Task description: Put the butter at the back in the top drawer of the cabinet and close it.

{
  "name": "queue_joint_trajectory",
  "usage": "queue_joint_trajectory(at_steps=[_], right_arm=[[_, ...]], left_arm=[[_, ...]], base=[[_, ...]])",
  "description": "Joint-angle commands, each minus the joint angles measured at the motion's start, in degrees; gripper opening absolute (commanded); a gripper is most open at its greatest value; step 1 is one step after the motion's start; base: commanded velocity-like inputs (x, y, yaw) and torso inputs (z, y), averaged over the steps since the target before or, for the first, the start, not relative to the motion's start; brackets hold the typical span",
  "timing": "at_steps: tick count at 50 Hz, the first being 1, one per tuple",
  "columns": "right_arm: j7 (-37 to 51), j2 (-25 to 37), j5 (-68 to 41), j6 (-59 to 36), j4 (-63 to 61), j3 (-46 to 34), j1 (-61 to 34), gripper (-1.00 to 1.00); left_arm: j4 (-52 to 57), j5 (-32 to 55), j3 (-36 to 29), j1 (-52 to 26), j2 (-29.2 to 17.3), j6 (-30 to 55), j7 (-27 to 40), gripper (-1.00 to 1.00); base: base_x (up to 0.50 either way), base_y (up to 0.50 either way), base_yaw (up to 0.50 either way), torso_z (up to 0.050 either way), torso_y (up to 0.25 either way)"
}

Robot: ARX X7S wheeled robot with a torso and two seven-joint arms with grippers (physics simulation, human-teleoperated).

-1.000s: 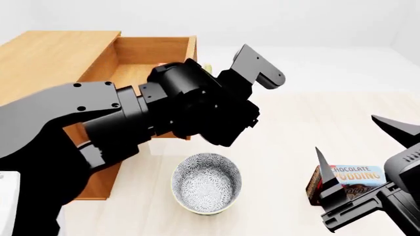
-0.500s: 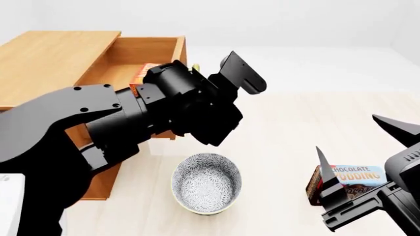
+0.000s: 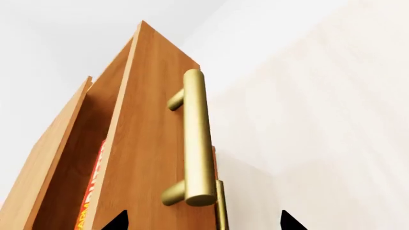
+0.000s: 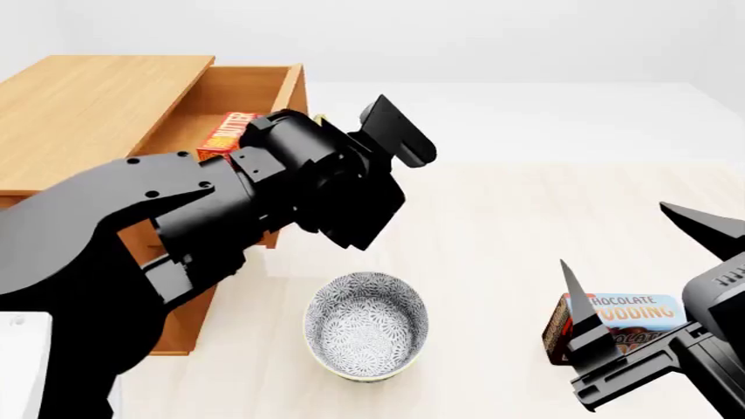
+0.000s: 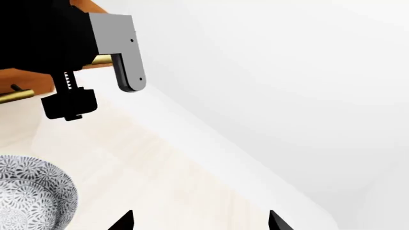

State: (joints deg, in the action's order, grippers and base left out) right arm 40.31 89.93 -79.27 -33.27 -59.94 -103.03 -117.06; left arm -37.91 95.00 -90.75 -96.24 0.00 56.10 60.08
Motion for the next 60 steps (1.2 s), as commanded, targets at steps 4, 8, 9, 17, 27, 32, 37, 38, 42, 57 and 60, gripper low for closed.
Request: queue_joint_trajectory(at_steps=[4, 8, 9, 17, 27, 32, 37, 38, 42, 57, 60], right_arm=[[-0.4, 0.1, 0.2, -0.1, -0.1, 0.6, 0.5, 1.00], [-0.6, 0.1, 0.3, -0.1, -0.1, 0.8, 0.6, 1.00], [-0.6, 0.1, 0.4, 0.0, -0.1, 0.8, 0.7, 1.00], [-1.1, 0.1, 0.5, -0.2, -0.1, 1.3, 0.8, 1.00], [-1.6, 0.1, 0.2, -0.6, -0.1, 2.1, 0.7, 1.00], [-1.8, 0.1, 0.0, -0.8, -0.1, 2.5, 0.7, 1.00], [-1.9, 0.1, 0.3, -0.6, -0.1, 2.5, 1.0, 1.00], [-2.0, 0.1, 0.4, -0.6, -0.1, 2.6, 1.1, 1.00], [-2.1, 0.1, 0.4, -0.7, -0.1, 2.7, 1.2, 1.00], [-2.1, 0.1, 0.8, -0.6, -0.1, 3.0, 1.9, 1.00], [-2.1, 0.1, 0.9, -0.5, -0.1, 3.0, 2.1, 1.00]], left_arm=[[-3.3, 1.2, 0.2, 1.2, 0.0, 0.7, -0.4, 1.00], [-4.6, 0.2, 0.3, 1.0, 0.0, 1.5, -0.5, 1.00], [-4.9, 0.0, 0.3, 1.0, 0.0, 1.8, -0.5, 1.00], [-7.4, -1.0, 0.4, 1.3, 0.0, 2.9, -0.7, 1.00], [-10.3, -1.6, 0.3, 1.2, 0.0, 4.7, -0.1, 1.00], [-12.3, -3.0, 0.5, 1.2, 0.0, 5.4, -0.7, 1.00], [-14.3, -4.1, 0.6, 1.1, 0.0, 5.9, -1.6, 1.00], [-14.5, -4.3, 0.6, 1.1, 0.0, 5.9, -1.8, 1.00], [-16.0, -5.2, 0.7, 0.9, 0.0, 6.2, -2.5, 1.00], [-21.2, -11.0, 1.5, 2.0, 0.0, 6.6, -4.5, 1.00], [-22.2, -12.3, 1.7, 2.5, 0.0, 6.5, -4.7, 1.00]], base=[[0.00, 0.00, 0.00, 0.000, 0.000], [0.00, 0.00, 0.00, 0.000, 0.000], [0.00, 0.00, 0.00, 0.000, 0.000], [0.00, 0.00, 0.00, 0.000, 0.000], [0.00, 0.00, 0.00, 0.000, 0.000], [0.00, 0.00, 0.00, 0.000, 0.000], [0.00, 0.00, 0.00, 0.000, 0.000], [0.00, 0.00, 0.00, 0.000, 0.000], [0.00, 0.00, 0.00, 0.000, 0.000], [0.00, 0.00, 0.00, 0.000, 0.000], [0.00, 0.00, 0.00, 0.000, 0.000]])
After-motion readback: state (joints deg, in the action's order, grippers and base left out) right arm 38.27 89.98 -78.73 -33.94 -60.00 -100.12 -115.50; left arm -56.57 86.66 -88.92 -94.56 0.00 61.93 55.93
